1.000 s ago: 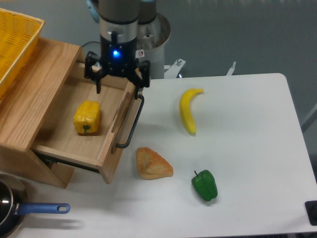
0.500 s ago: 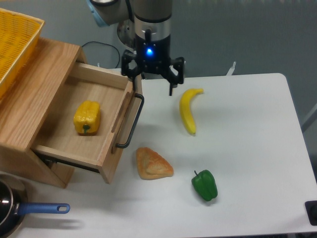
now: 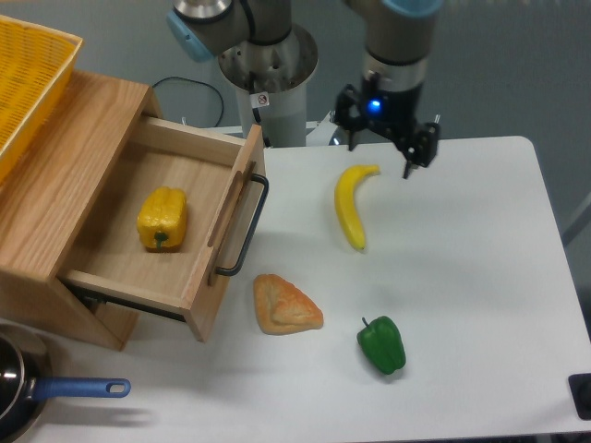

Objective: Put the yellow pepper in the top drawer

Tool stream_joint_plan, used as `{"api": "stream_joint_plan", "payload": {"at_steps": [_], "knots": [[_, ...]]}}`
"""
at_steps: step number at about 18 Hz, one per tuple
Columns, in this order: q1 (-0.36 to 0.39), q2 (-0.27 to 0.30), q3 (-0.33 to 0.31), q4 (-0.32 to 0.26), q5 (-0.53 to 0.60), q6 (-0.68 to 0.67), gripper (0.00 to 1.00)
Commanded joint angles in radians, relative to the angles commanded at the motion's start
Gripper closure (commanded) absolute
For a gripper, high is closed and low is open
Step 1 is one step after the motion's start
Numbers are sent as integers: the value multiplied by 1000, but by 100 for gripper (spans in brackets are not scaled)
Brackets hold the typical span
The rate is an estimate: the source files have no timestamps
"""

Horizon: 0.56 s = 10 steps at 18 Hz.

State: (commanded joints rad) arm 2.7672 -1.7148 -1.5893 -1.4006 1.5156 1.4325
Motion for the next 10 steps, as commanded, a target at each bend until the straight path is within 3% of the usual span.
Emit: {"api": "stream_joint_plan", "payload": {"at_steps": [6, 10], "knots": [[14, -169, 124, 20, 63, 78, 0], [26, -230, 152, 75, 61, 108, 0]]}}
